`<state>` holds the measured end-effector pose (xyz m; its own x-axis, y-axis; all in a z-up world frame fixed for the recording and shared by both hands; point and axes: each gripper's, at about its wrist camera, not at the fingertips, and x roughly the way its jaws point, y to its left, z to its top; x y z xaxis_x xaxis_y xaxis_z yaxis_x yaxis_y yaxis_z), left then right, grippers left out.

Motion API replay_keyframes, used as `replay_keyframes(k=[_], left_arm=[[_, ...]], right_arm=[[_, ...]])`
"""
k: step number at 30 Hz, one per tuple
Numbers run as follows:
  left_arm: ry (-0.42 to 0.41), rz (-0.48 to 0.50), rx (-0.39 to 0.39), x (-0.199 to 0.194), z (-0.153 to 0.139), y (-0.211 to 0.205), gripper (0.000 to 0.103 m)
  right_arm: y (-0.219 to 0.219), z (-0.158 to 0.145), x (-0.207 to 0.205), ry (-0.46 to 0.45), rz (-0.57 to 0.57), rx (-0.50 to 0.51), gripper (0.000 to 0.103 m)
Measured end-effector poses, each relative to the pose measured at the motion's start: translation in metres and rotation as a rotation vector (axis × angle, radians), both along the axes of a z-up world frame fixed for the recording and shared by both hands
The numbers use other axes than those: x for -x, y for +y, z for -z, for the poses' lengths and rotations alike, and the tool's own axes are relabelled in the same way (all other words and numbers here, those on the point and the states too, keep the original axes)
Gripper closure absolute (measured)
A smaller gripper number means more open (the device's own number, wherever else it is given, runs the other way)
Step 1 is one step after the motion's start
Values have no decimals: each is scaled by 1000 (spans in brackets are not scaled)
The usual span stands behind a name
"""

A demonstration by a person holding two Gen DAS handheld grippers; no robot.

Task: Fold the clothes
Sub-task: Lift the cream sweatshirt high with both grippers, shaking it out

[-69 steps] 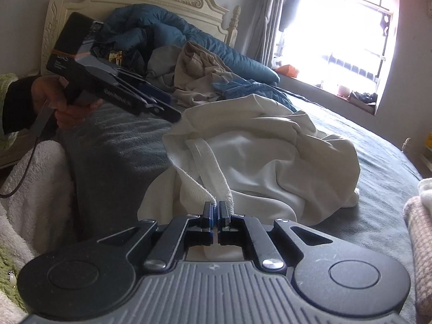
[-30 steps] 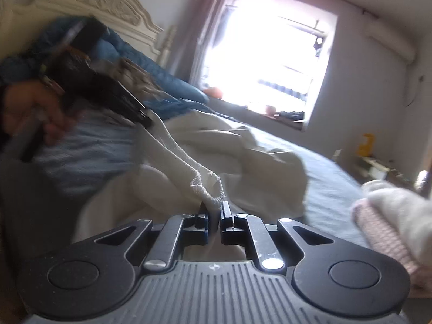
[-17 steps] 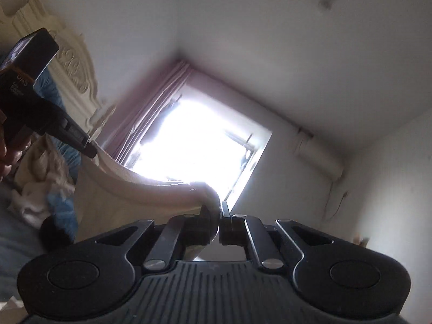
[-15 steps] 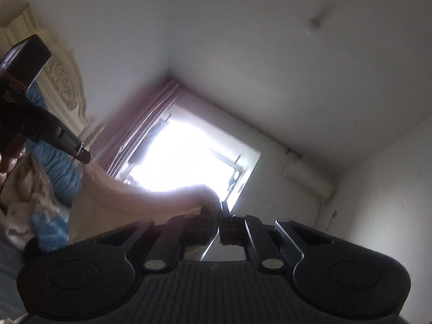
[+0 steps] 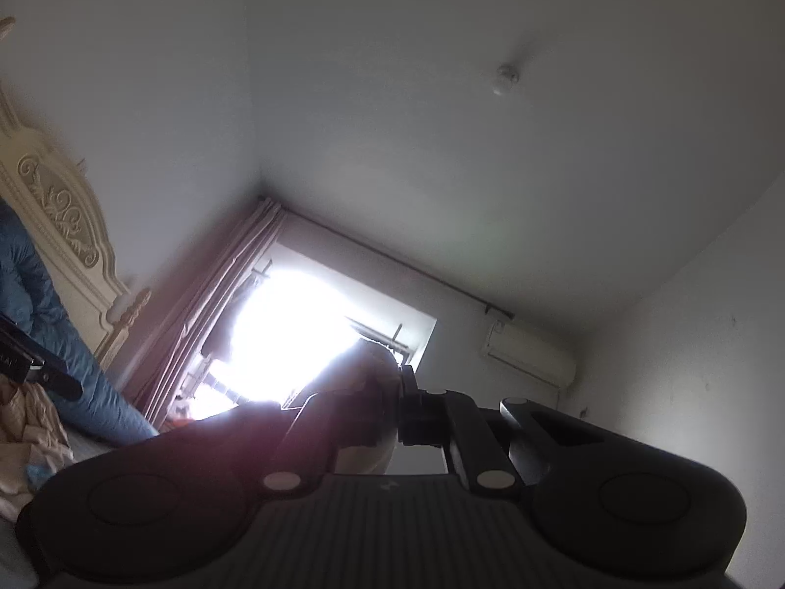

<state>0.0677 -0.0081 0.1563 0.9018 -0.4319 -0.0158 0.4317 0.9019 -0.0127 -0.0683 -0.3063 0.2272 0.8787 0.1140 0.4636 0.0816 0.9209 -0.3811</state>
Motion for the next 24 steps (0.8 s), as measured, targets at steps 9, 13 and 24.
replay_keyframes(k=[9,13,24], left_arm=[[212,367,-175,-25,113,-56,50],[184,515,-299,-30,124,-85,50],[72,659,-411,-30,133,-147,51]], right_arm=[[-31,89,38,232,122,-62,97],[-51,95,57,243,153,-157,97],[-89,110,77,246,138,-251,97]])
